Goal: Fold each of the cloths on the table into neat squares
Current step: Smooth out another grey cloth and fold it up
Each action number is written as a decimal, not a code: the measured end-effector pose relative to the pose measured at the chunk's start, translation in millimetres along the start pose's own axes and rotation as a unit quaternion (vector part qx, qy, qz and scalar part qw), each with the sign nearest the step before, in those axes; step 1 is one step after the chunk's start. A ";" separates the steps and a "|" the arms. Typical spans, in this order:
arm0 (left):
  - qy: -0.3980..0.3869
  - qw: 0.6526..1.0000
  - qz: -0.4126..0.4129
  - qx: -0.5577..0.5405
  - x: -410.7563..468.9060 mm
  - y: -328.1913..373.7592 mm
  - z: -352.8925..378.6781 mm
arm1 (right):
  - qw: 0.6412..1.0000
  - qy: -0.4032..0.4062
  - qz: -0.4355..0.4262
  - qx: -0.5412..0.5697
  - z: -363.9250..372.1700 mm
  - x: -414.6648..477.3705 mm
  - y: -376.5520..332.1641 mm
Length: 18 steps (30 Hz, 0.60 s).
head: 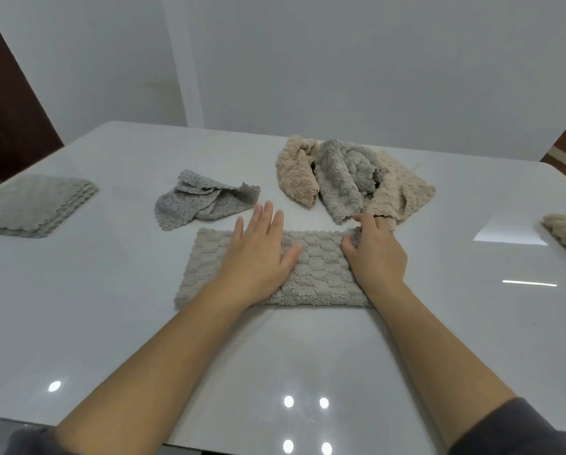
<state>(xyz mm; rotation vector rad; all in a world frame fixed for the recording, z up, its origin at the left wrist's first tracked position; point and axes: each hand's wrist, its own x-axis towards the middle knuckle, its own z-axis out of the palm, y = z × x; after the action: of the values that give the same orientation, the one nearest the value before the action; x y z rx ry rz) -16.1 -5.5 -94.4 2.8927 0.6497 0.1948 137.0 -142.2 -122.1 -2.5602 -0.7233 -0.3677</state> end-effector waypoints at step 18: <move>-0.038 0.997 -0.067 0.007 -36.3 -78.3 13.7 | 1.000 -0.012 0.005 -0.007 -4.1 -2.1 -2.9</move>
<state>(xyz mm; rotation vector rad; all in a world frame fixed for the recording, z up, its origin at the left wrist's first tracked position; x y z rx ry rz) -78.6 46.6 -126.2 2.8408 0.8314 0.0621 133.1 -142.9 -118.3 -2.5842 -0.7186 -0.3405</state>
